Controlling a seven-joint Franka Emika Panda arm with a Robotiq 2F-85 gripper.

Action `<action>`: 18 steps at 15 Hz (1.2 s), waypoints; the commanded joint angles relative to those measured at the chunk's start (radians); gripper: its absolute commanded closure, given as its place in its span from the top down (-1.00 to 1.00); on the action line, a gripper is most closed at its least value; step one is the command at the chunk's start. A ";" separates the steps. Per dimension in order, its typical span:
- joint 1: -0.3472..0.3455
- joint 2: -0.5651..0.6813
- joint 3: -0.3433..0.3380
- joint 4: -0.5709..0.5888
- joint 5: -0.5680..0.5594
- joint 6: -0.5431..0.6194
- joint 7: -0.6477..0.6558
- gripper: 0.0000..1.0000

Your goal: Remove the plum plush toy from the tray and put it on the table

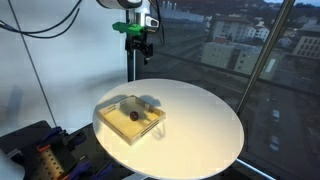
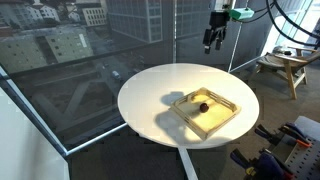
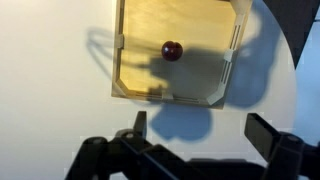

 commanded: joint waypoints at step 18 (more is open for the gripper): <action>0.023 0.092 0.024 -0.120 -0.022 0.240 0.031 1.00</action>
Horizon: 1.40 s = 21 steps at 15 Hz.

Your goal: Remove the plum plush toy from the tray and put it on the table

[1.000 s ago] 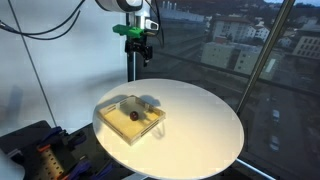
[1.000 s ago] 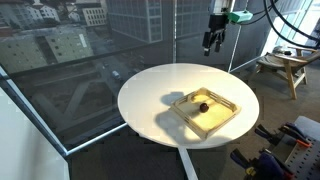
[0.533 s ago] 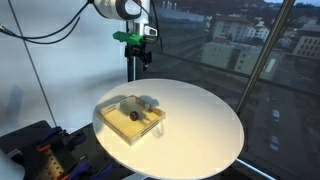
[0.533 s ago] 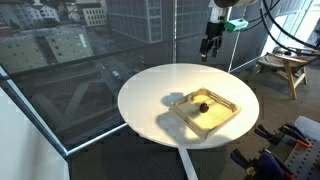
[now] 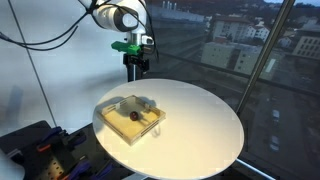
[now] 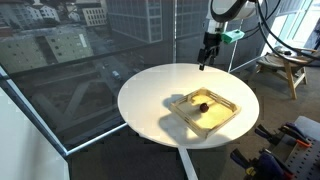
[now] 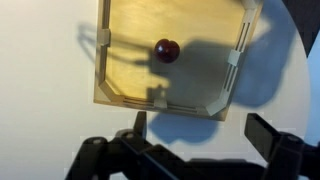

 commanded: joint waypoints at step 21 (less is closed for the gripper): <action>0.002 0.067 0.002 -0.027 -0.053 0.073 0.046 1.00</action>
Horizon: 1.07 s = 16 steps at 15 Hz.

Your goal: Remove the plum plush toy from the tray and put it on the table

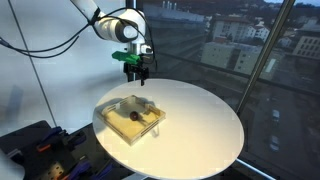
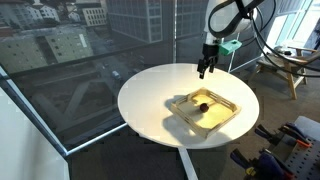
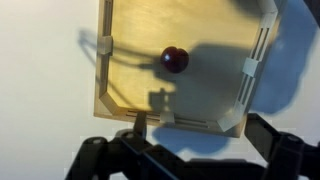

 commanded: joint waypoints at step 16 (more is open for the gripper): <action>-0.001 0.056 0.009 -0.029 0.003 0.110 0.000 1.00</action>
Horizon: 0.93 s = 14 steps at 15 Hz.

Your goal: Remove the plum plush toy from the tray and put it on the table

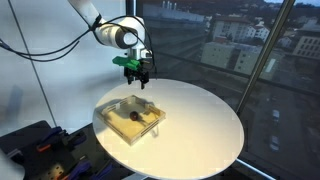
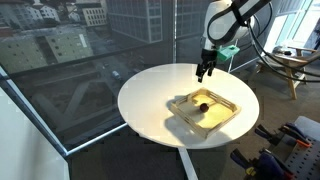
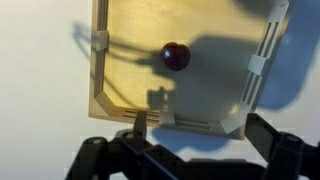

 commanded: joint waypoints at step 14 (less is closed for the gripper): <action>0.002 0.123 0.007 -0.030 -0.009 0.088 0.009 1.00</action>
